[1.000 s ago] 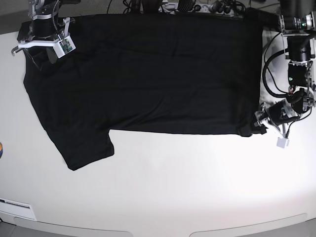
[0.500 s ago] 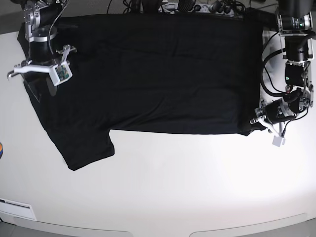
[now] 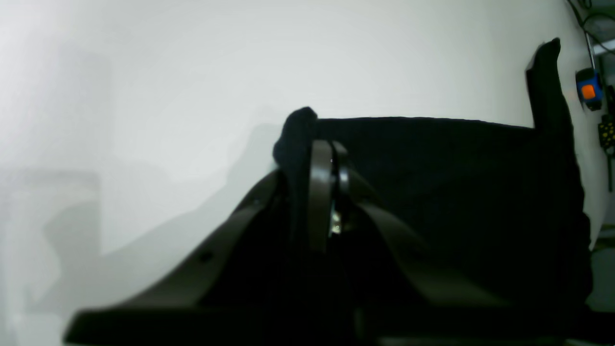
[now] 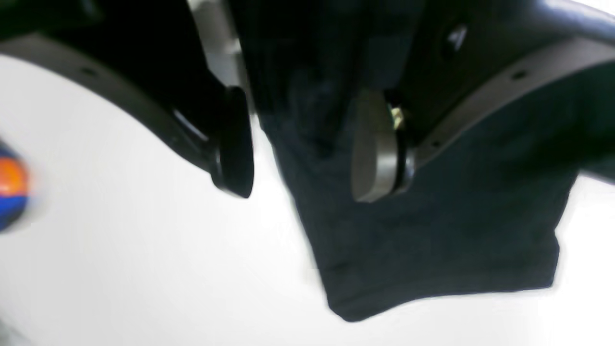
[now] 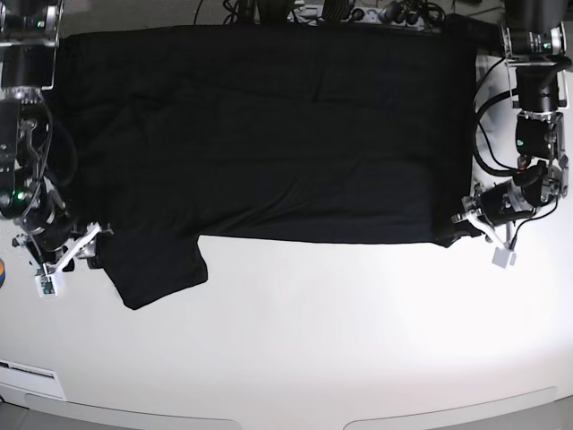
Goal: Fold the T-shirt properly
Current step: 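Move both grippers to the hem corners and grasp them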
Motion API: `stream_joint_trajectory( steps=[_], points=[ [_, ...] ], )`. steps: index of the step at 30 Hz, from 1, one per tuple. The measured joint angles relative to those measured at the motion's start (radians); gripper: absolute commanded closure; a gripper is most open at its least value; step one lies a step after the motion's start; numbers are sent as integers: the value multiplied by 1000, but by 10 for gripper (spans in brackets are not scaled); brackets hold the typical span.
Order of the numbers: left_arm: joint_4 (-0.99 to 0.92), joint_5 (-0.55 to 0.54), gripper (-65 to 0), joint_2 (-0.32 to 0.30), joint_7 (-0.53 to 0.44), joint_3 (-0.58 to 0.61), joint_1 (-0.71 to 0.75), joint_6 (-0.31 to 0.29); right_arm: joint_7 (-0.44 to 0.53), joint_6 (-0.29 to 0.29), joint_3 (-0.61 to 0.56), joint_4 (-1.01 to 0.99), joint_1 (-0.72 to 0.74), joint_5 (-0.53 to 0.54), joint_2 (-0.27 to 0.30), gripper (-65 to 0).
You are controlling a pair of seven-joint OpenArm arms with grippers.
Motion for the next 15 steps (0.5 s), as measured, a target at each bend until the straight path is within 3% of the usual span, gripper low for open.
stream_joint_trajectory(
  steps=[4, 10, 15],
  points=[
    [0, 3, 0, 0, -3, 0, 0, 0, -38, 92, 29, -334, 184, 122, -5, -347],
    [1, 3, 0, 0, -3, 0, 0, 0, -57, 266, 29, -743, 352, 187, -9, -347],
    [1, 3, 0, 0, -3, 0, 0, -1, -53, 290, 29, -820, 404, 210, -19, -347]
  ],
)
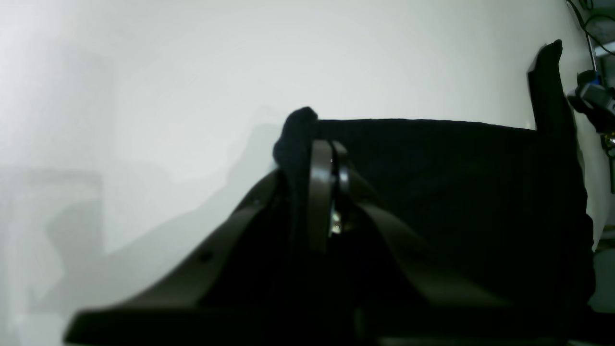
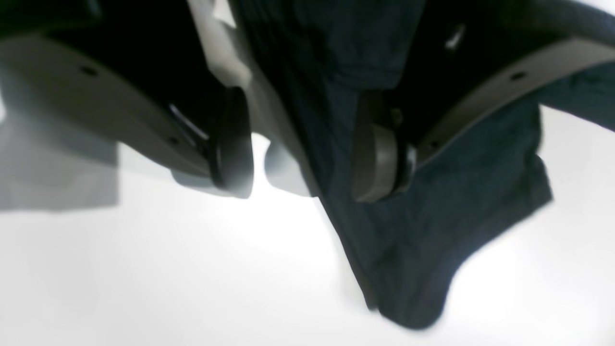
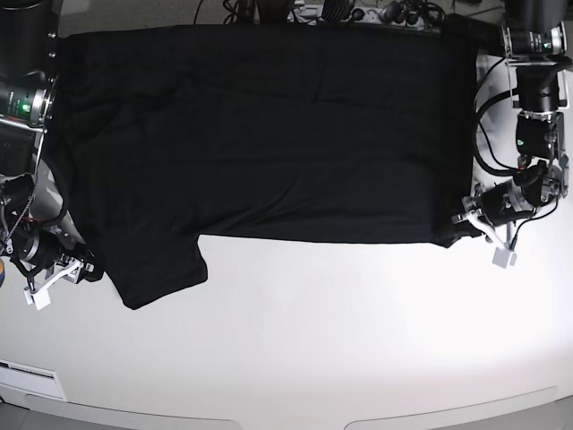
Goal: Fold the T-shirt properly
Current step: 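Move both grippers to the hem corners and grasp them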
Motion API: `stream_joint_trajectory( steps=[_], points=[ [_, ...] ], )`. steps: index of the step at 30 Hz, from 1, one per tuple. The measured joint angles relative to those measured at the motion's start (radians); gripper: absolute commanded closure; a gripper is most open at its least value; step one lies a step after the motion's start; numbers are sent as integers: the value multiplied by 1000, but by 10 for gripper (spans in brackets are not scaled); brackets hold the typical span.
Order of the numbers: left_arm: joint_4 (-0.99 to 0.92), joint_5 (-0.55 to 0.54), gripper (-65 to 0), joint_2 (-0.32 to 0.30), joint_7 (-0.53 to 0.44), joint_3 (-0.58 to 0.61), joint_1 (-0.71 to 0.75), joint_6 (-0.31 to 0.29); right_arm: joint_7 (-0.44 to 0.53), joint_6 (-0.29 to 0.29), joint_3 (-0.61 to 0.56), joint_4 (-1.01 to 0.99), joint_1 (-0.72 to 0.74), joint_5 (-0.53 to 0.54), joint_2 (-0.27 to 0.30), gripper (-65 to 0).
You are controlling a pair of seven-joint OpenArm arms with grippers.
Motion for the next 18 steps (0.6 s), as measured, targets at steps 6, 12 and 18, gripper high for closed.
stream_joint_trajectory(
  steps=[6, 12, 18],
  points=[
    [0, 0, 0, 1, -5, 0, 0, 0, 9, 23, 1, 0, -1, -1, -61, -347],
    [0, 0, 0, 3, -7, 0, 0, 0, 14, 77, 1, 0, 0, 2, -100, -343],
    [0, 1, 0, 3, -9, 0, 0, 0, -55, 98, 1, -1, 8, 1, -96, 0]
  ],
)
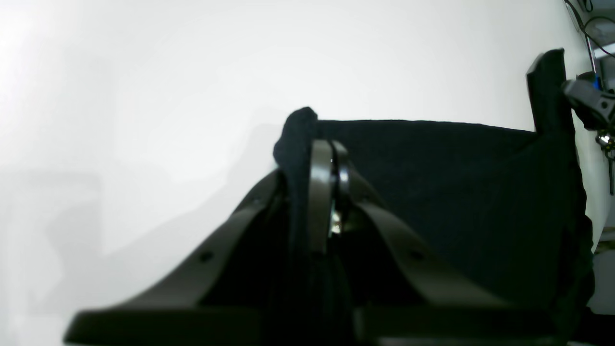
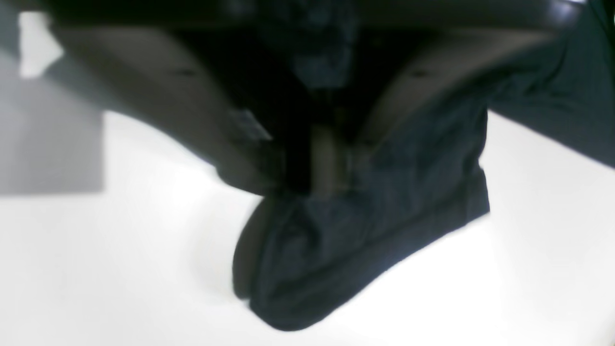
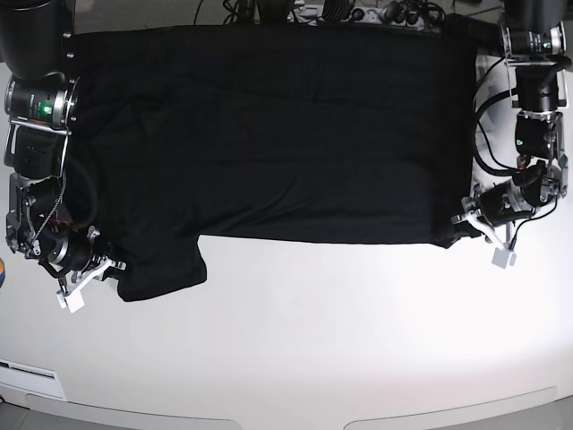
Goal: Fold the T-shirt properly
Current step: 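Move both grippers to the hem corners and grasp them, then fold the hem up over the shoulders with both grippers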
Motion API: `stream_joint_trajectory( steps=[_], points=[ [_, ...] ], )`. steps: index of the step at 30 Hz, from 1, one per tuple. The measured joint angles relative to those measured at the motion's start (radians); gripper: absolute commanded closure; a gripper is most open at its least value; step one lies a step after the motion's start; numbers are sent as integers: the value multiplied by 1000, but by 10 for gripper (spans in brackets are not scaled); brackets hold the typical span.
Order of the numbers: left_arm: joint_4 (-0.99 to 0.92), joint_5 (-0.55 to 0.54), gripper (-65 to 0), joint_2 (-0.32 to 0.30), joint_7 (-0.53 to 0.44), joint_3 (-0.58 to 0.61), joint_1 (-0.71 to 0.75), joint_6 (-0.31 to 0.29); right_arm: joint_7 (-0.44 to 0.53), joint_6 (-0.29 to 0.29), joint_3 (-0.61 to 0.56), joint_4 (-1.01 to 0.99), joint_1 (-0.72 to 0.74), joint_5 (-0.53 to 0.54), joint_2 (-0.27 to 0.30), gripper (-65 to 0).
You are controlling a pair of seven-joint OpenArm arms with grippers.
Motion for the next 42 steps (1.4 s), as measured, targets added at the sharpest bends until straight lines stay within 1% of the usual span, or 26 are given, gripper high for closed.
stream_joint_trajectory(
  steps=[1, 2, 3, 6, 8, 11, 13, 16, 18, 21, 23, 25, 28, 31, 33, 35, 40, 42],
  points=[
    [0, 0, 0, 0, -3, 0, 0, -2, -29, 0, 0, 0, 3, 24, 1, 0],
    [0, 9, 0, 0, -9, 0, 0, -19, -53, 11, 0, 0, 8, 56, 2, 0],
    [-1, 11, 0, 0, -10, 0, 0, -25, -75, 44, 0, 2, 13, 92, 3, 0],
    [-1, 14, 0, 0, -16, 0, 0, -40, -167, 47, 0, 35, 18, 225, 3, 0],
    [-1, 14, 0, 0, -18, 0, 0, -42, -196, 48, 0, 72, 10, 270, 5, 0],
    [-2, 27, 0, 0, -34, 0, 0, -79, -198, 48, -3, 164, -19, 274, 25, 0],
    [-1, 39, 0, -1, -37, 0, 0, -122, -197, 48, -20, 257, -63, 297, 55, 0],
    [1, 48, 0, 0, -32, 1, 5, -198, -209, 49, -64, 430, -162, 309, 101, 0],
    [5, 50, 0, 0, -27, 2, 6, -235, -216, 49, -88, 560, -245, 306, 134, 0],
    [31, 56, 0, 0, -15, 2, 13, -235, -220, 50, -93, 754, -362, 293, 191, 0],
    [65, 30, 0, -2, 40, 3, 21, -233, -212, 50, -90, 861, -420, 293, 245, 0],
    [118, 0, 0, -6, 97, 9, 34, -230, -208, 51, -77, 948, -475, 297, 284, 0],
    [226, 8, 0, -18, 107, 13, 56, -229, -209, 52, -51, 1028, -558, 307, 311, 0],
    [350, 11, 0, -52, 100, 13, 68, -229, -210, 52, -14, 1071, -625, 308, 345, 0],
    [410, 16, 0, -80, 99, 13, 89, -229, -210, 52, 12, 1085, -663, 306, 361, 0],
    [440, 18, 0, -110, 97, 13, 122, -230, -216, 52, 37, 1092, -700, 305, 364, 0],
    [445, 23, 0, -166, 97, 13, 176, -230, -222, 52, 150, 1103, -743, 314, 364, 0],
    [446, -11, 0, -183, 92, 13, 195, -230, -227, 52, 187, 1105, -742, 315, 364, 0]
  ],
)
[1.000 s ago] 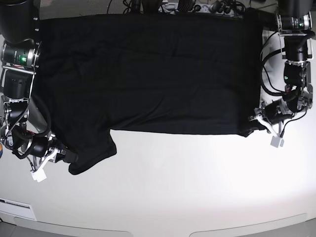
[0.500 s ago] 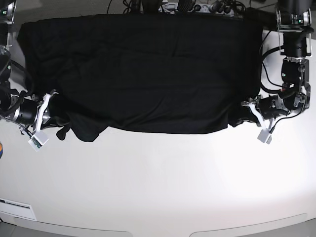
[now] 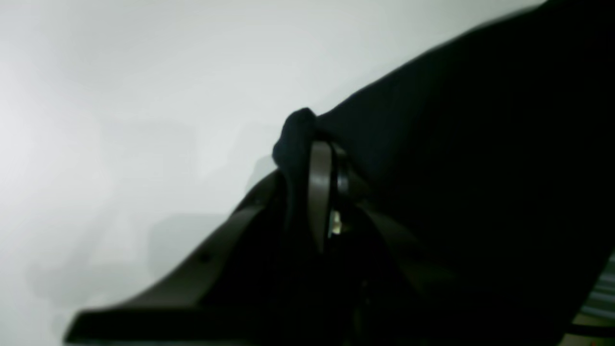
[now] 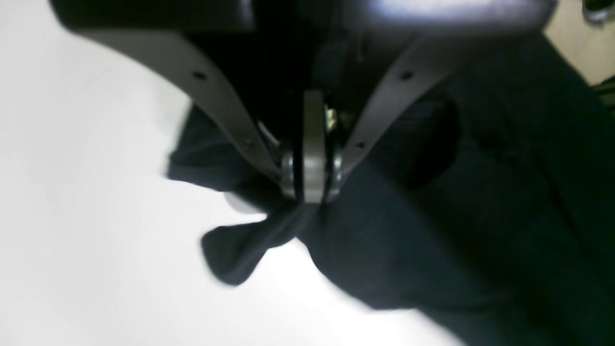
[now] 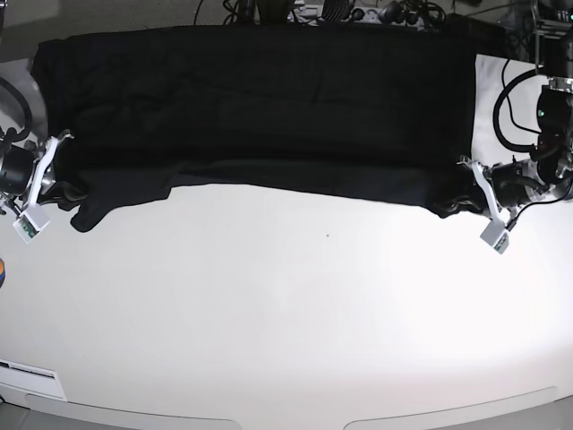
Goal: Fold the T-shirt properly
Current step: 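Fold the hem up over the shoulders with both grippers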
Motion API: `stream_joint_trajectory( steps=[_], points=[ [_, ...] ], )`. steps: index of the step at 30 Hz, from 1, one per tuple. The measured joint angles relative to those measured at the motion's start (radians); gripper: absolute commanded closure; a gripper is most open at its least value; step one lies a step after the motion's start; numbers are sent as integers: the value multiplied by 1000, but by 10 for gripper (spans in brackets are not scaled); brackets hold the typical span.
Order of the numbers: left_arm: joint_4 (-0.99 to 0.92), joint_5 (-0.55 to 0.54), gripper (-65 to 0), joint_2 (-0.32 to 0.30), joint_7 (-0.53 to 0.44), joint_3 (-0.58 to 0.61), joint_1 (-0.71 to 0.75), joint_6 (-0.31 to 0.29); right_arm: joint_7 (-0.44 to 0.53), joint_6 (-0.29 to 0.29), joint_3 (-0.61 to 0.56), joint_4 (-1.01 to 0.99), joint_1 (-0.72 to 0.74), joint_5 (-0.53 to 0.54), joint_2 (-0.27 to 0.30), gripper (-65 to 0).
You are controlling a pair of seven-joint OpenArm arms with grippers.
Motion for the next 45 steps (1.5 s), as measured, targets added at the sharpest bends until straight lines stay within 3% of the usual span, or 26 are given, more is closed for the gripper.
stream_joint_trajectory(
  steps=[5, 8, 12, 14, 19, 31, 35, 45],
  points=[
    [0, -90, 0, -47, 16, 1, 38, 0, -131, 0, 22, 1, -5, 175, 0, 0],
    [1, -212, 0, -54, 75, 0, 35, 1, -134, 0, 22, 4, -19, 175, 0, 0],
    [5, -382, 0, -66, 232, 0, 35, 1, -134, 0, 22, 4, -42, 171, -2, 0],
    [5, -368, 0, -76, 285, 0, 35, 1, -134, 0, 22, 4, -65, 172, -3, 0],
    [5, -373, 0, -106, 279, 0, 35, 1, -160, 0, 22, 4, -99, 81, -6, 0],
    [25, -371, 0, -141, 303, 1, 35, 1, -156, 0, 22, 4, -98, 97, -5, 0],
    [82, -371, 0, -144, 309, 1, 35, 1, -187, 0, 22, 4, -98, 174, -5, 0],
    [246, -377, 0, -209, 336, 2, 114, 0, -216, 0, 22, 4, -98, 174, -5, 0]
  ],
)
